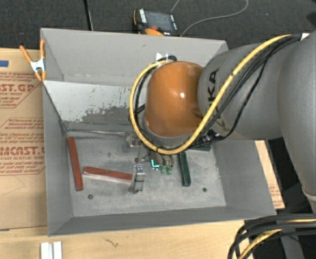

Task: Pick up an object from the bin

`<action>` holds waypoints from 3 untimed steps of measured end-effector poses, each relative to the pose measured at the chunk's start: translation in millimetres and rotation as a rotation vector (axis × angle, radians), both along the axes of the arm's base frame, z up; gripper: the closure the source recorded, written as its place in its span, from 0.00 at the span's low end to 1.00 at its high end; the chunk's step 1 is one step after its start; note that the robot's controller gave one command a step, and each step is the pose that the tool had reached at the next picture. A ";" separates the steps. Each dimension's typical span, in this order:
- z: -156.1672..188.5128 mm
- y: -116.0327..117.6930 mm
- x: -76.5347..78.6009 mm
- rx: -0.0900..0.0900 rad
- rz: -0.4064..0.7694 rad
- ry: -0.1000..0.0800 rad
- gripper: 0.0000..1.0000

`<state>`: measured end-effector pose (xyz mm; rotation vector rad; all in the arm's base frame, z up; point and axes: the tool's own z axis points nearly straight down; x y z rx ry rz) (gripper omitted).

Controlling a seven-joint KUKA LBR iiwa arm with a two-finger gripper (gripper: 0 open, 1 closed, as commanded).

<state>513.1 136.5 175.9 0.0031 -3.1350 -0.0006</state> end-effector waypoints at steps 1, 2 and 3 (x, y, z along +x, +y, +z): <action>-110.8 -14.3 49.6 -0.001 0.060 -0.004 0.00; -106.1 -13.0 49.9 0.002 0.061 -0.007 1.00; 20.3 10.7 -8.4 0.002 0.129 -0.012 1.00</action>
Offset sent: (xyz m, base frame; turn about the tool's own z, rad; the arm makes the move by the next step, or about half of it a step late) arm 0.0498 -0.0138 -0.1059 -0.0602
